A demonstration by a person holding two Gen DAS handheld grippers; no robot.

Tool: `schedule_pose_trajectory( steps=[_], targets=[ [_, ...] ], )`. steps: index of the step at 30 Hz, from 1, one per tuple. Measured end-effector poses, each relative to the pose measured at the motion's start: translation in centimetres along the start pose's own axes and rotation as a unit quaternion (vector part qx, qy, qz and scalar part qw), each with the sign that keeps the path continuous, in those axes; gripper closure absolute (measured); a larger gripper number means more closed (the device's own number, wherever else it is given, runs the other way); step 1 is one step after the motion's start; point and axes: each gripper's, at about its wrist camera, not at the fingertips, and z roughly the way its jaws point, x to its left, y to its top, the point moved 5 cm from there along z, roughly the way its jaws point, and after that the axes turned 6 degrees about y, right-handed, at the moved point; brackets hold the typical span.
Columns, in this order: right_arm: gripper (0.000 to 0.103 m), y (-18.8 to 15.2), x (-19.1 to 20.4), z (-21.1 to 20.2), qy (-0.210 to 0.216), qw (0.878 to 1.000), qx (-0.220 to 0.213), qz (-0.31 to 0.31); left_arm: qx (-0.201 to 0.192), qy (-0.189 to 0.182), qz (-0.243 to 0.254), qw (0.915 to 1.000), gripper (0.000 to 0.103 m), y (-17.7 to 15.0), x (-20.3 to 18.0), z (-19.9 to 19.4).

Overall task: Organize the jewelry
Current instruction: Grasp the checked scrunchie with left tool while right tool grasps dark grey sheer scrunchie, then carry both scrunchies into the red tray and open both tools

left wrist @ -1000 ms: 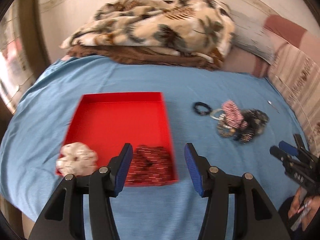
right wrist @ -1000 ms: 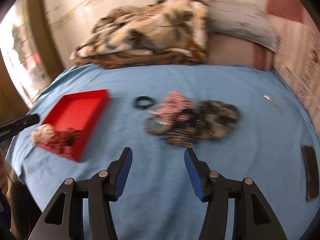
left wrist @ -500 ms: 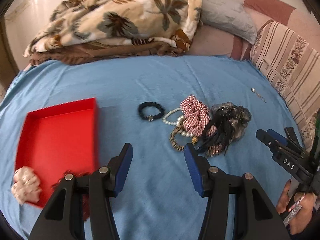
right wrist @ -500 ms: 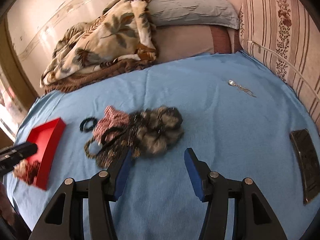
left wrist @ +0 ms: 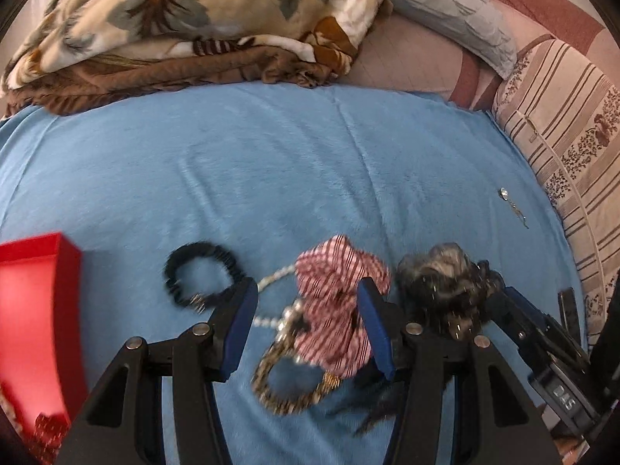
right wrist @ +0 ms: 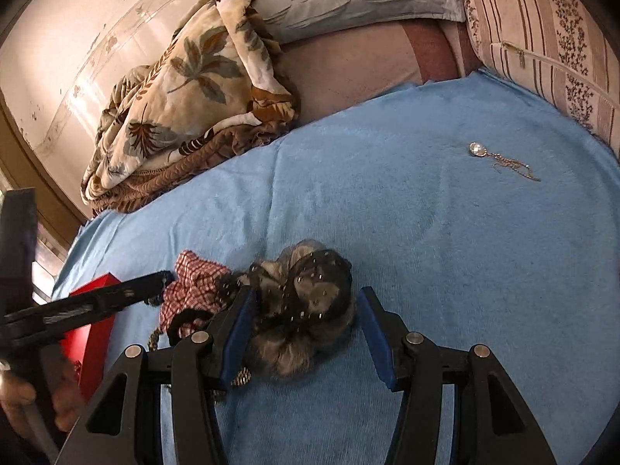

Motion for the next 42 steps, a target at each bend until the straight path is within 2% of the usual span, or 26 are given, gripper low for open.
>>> schedule_pose_trajectory(
  steps=[5,6,7,9,10,11,12,13,20,28,34,37,42],
  targets=[
    [0.045,0.2,-0.3,1.2,0.003,1.000,0.008,0.004,0.016,-0.013,-0.002,0.9998,0.051,0.5,-0.7,1.7],
    [0.049,0.2,-0.2,1.4,0.004,1.000,0.010,0.001,0.019,-0.015,-0.001,0.9997,0.051,0.5,-0.7,2.0],
    [0.058,0.2,-0.1,1.5,0.005,1.000,0.012,-0.002,0.021,-0.016,0.000,0.9996,0.053,0.4,-0.8,2.1],
    [0.070,0.2,0.2,1.6,0.000,1.000,0.013,-0.014,0.026,-0.020,0.002,0.9994,0.071,0.5,-1.0,2.4],
    [0.078,0.2,0.2,1.6,-0.001,1.000,0.013,-0.016,0.032,-0.025,0.003,0.9992,0.087,0.4,-1.2,2.4],
    [0.083,0.2,0.3,1.6,0.001,1.000,0.013,-0.018,0.034,-0.029,0.003,0.9990,0.093,0.5,-1.3,2.2],
    [0.091,0.2,0.4,1.5,0.002,1.000,0.012,-0.019,0.033,-0.033,0.003,0.9989,0.093,0.5,-1.4,1.9],
    [0.092,0.3,0.5,1.3,0.002,1.000,0.008,-0.022,0.029,-0.034,0.004,0.9990,0.093,0.5,-1.6,1.5],
    [0.093,0.5,1.0,-0.2,-0.014,0.999,-0.018,-0.030,-0.001,-0.053,0.000,0.9986,0.093,0.0,-1.6,-3.4],
    [0.093,0.0,2.0,-2.2,-0.023,0.998,-0.040,-0.038,-0.031,-0.053,0.003,0.9981,0.093,-2.4,-0.5,-8.4],
    [0.093,-0.8,3.6,-4.2,-0.045,0.994,-0.065,-0.070,-0.064,-0.037,0.003,0.9973,0.093,-4.5,0.8,-12.5],
    [0.093,-1.3,4.8,-5.4,-0.070,0.990,-0.082,-0.095,-0.082,-0.035,0.001,0.9960,0.093,-5.6,1.9,-14.9],
    [0.093,-3.4,6.3,-7.4,-0.095,0.985,-0.090,-0.112,-0.114,-0.009,0.010,0.9934,0.093,-7.2,4.0,-18.1]
  ],
)
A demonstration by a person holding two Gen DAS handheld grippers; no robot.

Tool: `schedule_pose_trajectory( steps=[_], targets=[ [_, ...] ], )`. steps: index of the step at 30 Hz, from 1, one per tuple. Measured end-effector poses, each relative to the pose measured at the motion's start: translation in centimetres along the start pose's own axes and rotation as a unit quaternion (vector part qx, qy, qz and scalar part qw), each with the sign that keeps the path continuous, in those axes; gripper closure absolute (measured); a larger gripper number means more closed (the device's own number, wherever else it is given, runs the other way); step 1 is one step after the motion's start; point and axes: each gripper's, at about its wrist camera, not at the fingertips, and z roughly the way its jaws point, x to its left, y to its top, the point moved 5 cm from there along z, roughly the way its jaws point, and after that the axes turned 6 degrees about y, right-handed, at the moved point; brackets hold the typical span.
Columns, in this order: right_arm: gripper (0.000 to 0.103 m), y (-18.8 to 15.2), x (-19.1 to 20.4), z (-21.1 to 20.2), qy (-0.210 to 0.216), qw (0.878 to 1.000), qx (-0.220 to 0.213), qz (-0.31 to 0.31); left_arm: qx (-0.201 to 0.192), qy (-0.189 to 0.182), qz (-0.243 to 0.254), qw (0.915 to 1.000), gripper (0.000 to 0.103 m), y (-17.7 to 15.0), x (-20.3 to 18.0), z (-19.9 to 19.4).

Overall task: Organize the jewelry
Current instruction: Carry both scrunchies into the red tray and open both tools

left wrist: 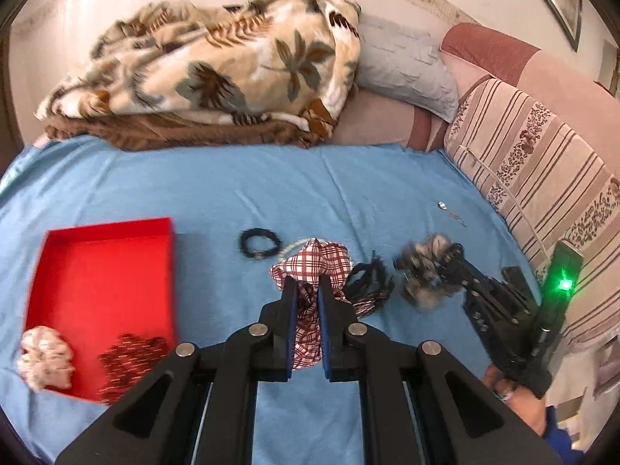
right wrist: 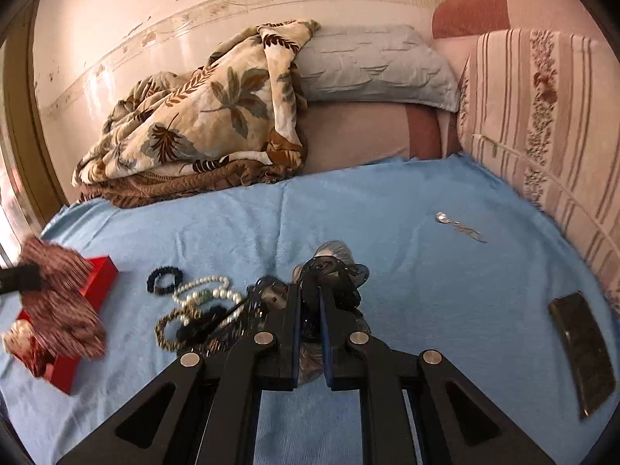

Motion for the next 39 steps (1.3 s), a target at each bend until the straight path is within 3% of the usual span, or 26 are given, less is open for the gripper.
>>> schedule_pose_trajectory(
  steps=[10,17,29,39],
  targets=[
    [0.093,-1.1,2.2,-5.6,0.016,1.000,-0.006,0.011,-0.038,0.044,0.010,0.9982,0.093,-2.0,6.0,-3.4],
    [0.093,-1.4,7.9,-6.3,0.053,0.998,0.016,-0.030,-0.045,0.060,-0.020,0.9970,0.093,-2.2,12.2,-3.0],
    [0.093,-0.1,22.4,-0.8,0.154,0.984,0.073,-0.059,-0.035,0.083,-0.100,0.9908,0.093,-0.4,24.9,0.5],
    [0.093,1.8,31.8,6.5,0.167,0.974,0.096,-0.122,-0.009,0.080,-0.157,0.9842,0.093,0.0,30.3,4.2]
  ],
)
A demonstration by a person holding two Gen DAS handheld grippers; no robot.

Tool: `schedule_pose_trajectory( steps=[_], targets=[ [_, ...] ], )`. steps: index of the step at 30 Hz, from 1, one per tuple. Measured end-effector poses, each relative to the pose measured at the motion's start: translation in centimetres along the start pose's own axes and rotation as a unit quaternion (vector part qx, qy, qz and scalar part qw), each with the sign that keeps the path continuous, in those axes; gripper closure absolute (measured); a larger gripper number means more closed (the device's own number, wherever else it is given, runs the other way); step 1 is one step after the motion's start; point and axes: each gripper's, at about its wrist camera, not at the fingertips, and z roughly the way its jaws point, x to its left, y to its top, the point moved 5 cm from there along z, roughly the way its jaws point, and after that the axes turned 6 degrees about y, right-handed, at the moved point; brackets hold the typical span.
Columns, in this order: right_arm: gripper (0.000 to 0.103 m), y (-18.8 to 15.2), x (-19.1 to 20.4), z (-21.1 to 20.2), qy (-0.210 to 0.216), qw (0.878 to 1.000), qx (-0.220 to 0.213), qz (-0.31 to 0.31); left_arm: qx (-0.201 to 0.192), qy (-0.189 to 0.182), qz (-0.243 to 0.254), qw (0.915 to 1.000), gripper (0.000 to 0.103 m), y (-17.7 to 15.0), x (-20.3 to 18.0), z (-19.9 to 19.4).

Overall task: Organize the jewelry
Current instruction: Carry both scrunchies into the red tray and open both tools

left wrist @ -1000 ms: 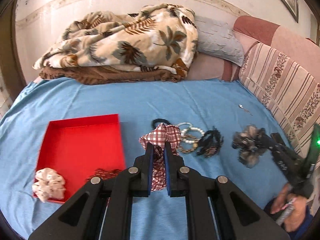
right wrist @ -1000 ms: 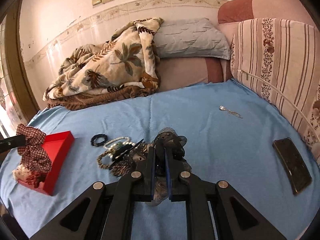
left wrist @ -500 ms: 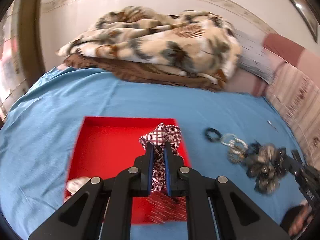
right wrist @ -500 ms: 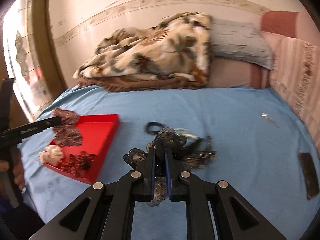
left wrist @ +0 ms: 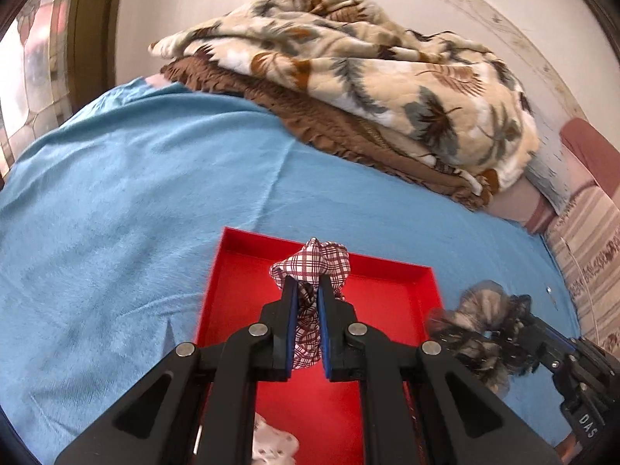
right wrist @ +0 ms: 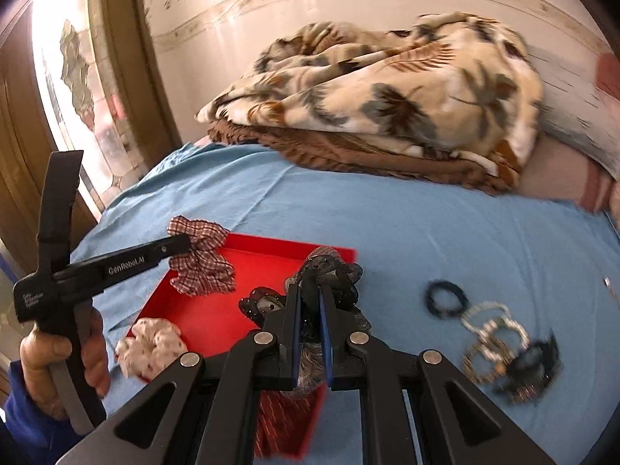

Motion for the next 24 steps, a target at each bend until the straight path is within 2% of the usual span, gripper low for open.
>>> schedule_pose_trajectory(
  steps=[3,11,21,24],
  targets=[
    [0.093,0.7,0.6,2.9,0.004,1.000,0.019,-0.009,0.006,0.010,-0.005,0.9999,0.093,0.1,0.7,1.3],
    [0.093,1.4,-0.3,8.3,-0.021,0.998,0.047,-0.042,0.027,0.017,-0.019,0.9993,0.093,0.4,1.4,4.0],
    [0.091,1.0,-2.4,10.9,-0.028,0.997,0.069,-0.026,0.022,0.036,-0.038,0.9984,0.093,0.8,2.6,4.4],
    [0.091,1.0,-2.4,10.7,-0.031,0.997,0.065,-0.030,0.018,0.040,-0.041,0.9982,0.090,0.9,2.7,4.1]
  ],
)
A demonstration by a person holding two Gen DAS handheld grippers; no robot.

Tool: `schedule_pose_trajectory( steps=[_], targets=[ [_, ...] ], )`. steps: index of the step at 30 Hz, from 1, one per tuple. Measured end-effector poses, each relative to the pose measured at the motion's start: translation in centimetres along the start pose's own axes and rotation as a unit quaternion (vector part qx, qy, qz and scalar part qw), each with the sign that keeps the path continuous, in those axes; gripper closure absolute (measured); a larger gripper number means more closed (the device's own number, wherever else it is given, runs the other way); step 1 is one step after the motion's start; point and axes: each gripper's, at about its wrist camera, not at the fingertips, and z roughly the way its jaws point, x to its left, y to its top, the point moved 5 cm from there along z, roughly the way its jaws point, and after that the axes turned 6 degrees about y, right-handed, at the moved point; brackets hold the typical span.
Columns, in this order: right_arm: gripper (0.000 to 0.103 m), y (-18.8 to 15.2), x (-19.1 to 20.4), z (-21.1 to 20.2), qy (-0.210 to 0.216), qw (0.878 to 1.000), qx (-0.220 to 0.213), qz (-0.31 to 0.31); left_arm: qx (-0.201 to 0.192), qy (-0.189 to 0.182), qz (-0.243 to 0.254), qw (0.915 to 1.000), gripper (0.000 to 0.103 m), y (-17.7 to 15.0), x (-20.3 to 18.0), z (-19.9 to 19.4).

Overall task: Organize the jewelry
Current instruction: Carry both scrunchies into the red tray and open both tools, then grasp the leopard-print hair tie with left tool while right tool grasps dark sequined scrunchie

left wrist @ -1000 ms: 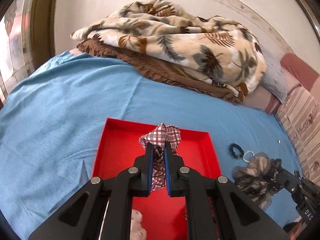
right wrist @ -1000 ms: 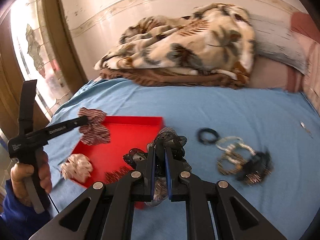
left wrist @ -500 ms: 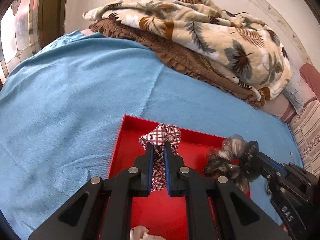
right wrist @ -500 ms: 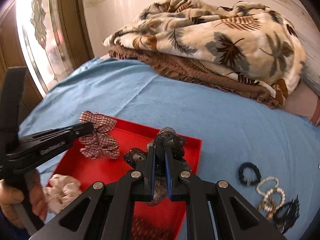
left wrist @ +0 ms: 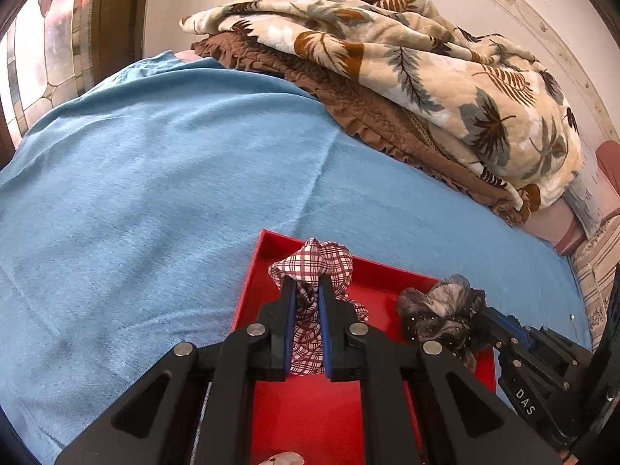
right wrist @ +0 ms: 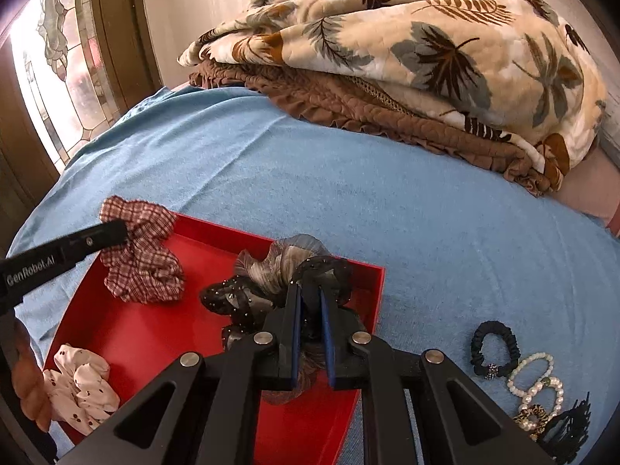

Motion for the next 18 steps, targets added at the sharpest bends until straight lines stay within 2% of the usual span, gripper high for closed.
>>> schedule_pose_trajectory(
  steps=[2,3,4,5,7,10,18],
  targets=[
    [0.087,0.2,0.1,-0.3,0.003,1.000,-0.002,-0.001,-0.006,-0.001,-0.002,1.0000,0.077,0.2,0.0,-0.4],
    [0.080,0.2,0.2,-0.6,0.002,1.000,-0.005,-0.003,-0.010,-0.003,-0.003,0.9999,0.071,0.3,0.0,-0.6],
    [0.073,0.3,0.3,-0.9,0.002,1.000,-0.009,-0.004,-0.014,-0.007,-0.005,0.9999,0.059,0.5,0.1,-0.9],
    [0.070,0.4,0.4,-1.2,0.002,1.000,-0.013,-0.006,-0.022,-0.016,-0.010,0.9996,0.051,0.6,0.1,-1.4],
    [0.065,0.6,0.6,-1.8,-0.002,1.000,-0.019,-0.013,-0.027,-0.034,-0.019,0.9989,0.046,0.8,0.3,-2.0],
    [0.054,0.6,0.9,-2.9,-0.008,0.999,-0.027,-0.023,-0.031,-0.047,-0.020,0.9982,0.045,0.9,0.3,-2.5],
    [0.049,-1.4,0.0,-7.1,-0.008,0.999,-0.041,-0.016,-0.062,-0.020,0.010,0.9978,0.045,0.4,-0.2,-4.4]
  ],
)
